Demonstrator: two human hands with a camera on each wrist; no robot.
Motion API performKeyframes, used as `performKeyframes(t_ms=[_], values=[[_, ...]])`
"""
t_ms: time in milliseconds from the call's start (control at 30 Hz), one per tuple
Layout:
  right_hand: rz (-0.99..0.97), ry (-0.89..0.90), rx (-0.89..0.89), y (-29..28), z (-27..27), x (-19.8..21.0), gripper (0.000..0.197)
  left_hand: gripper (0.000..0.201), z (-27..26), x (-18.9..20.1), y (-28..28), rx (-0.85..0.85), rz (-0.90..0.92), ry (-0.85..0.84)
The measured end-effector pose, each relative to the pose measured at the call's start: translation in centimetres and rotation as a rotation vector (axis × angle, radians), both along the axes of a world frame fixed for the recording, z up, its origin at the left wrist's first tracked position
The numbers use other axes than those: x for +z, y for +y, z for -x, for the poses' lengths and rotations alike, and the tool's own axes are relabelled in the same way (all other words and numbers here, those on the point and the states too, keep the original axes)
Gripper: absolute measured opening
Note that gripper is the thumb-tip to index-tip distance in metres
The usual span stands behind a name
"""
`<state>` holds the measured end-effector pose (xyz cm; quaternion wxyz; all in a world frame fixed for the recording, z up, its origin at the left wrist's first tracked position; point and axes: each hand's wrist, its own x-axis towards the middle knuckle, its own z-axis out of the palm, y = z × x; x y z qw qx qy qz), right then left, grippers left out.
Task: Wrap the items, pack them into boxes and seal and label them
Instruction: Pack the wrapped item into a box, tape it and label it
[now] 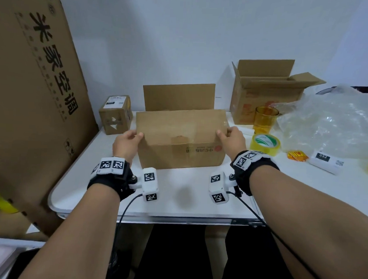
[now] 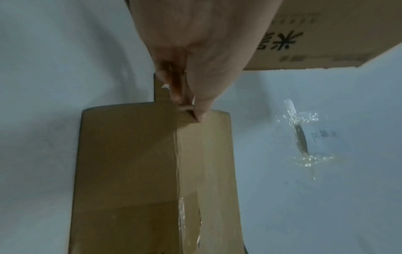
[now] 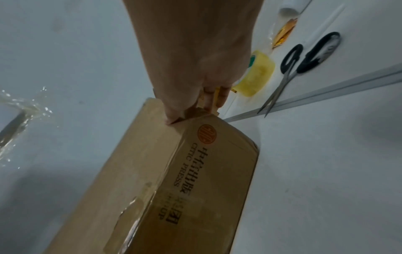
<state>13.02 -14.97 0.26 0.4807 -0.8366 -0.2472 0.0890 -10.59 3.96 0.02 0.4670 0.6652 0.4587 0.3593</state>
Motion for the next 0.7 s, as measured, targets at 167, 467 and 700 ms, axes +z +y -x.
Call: performKeyframes(t_ms=[167,467,700], values=[[0.083,-0.257,0.061,0.9,-0.3,0.3,0.049,0.048,-1.0,-0.3,0.2,-0.017,-0.268,0.147],[0.672,-0.522,0.219,1.7,-0.2,1.9,0.045,0.047,-4.9,1.8,-1.7,-0.503,-0.598,0.91],[0.793,-0.579,0.234,2.9,0.0,4.0,0.018,0.063,-6.1,2.5,0.6,-0.636,-0.583,1.045]])
